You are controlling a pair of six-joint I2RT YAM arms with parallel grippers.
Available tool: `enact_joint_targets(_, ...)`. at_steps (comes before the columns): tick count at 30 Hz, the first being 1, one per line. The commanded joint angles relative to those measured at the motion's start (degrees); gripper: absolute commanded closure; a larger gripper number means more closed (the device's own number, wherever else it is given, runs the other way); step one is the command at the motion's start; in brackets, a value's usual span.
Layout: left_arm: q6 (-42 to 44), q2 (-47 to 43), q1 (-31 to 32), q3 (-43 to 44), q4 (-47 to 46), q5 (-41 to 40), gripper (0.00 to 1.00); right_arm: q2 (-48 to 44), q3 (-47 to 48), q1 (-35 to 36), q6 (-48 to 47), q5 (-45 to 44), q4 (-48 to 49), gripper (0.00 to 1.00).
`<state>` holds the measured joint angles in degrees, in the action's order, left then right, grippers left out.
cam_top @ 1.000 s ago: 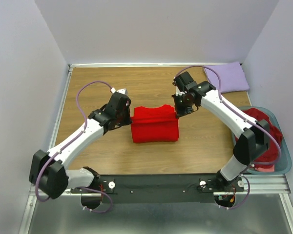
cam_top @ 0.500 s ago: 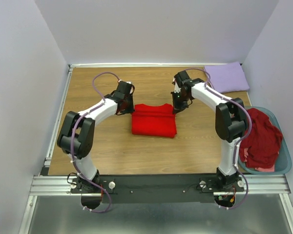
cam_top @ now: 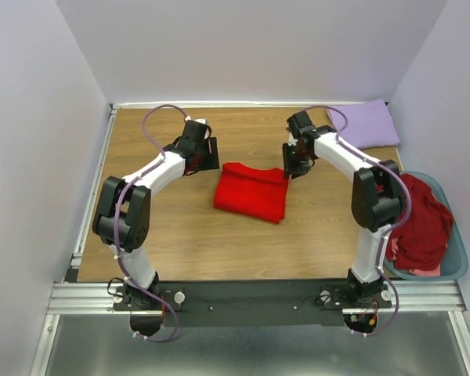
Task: Fold and stack the t-shirts
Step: Fold the tshirt
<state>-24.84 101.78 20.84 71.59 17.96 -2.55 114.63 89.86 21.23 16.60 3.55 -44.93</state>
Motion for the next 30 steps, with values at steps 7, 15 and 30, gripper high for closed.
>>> enact_joint_targets(7,0.5,-16.2,5.3,-9.9,-4.1,-1.2,0.38,-24.4,-19.2,1.3,1.4,4.5,18.8,0.60)
enact_joint_targets(15,-0.5,-8.8,6.8,-11.7,-12.9,7.6,0.62,-21.2,-28.3,1.3,4.8,23.4,34.3,0.60)
enact_joint_targets(30,-3.2,20.1,3.3,10.8,-15.7,12.2,0.69,-2.3,-31.3,-11.1,19.0,33.0,61.3,0.61)
